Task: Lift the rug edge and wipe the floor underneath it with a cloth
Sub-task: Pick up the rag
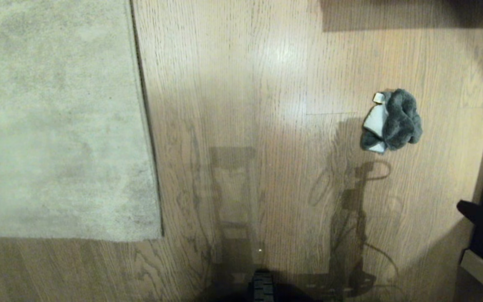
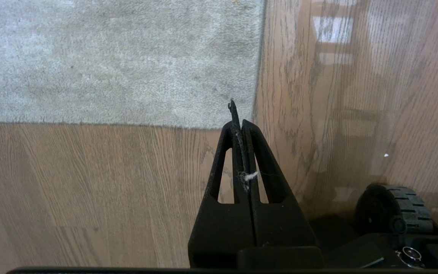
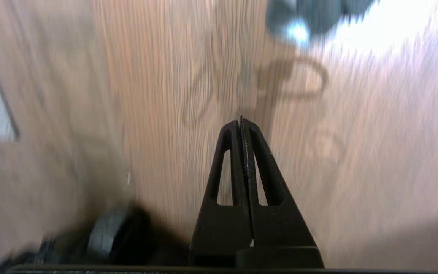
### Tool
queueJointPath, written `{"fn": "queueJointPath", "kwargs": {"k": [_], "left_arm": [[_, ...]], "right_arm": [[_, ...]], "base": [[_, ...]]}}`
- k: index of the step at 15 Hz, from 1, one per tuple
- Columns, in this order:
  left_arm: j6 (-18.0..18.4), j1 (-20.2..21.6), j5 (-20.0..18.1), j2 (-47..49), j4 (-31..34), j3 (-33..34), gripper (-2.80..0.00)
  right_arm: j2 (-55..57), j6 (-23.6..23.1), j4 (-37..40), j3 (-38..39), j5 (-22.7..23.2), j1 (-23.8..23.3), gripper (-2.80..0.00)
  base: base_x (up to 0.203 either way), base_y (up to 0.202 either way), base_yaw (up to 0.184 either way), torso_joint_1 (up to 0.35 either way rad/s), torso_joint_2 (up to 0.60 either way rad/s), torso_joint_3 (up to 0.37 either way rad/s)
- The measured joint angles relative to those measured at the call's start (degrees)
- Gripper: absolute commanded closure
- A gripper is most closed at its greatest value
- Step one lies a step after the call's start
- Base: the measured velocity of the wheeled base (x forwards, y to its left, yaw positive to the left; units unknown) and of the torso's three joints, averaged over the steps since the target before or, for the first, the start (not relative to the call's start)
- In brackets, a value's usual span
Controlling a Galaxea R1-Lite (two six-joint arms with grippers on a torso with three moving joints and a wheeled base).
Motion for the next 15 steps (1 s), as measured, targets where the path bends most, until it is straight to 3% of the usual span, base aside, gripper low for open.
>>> {"fn": "queueJointPath", "kwargs": {"k": [4,5,15], "left_arm": [[0.0,0.0,0.0,0.0,0.0,0.0,0.0],[0.0,0.0,0.0,0.0,0.0,0.0,0.0],[0.0,0.0,0.0,0.0,0.0,0.0,0.0]], "right_arm": [[13.6,0.0,-15.4,-4.5,0.0,-0.1,0.0],[16.0,0.0,-17.3,-5.5,0.0,-0.1,-2.8],[34.2,-0.1,-32.3,-12.5,0.0,-0.8,-2.8]], "base": [[0.0,0.0,0.0,0.0,0.0,0.0],[0.0,0.0,0.0,0.0,0.0,0.0],[0.0,0.0,0.0,0.0,0.0,0.0]]}}
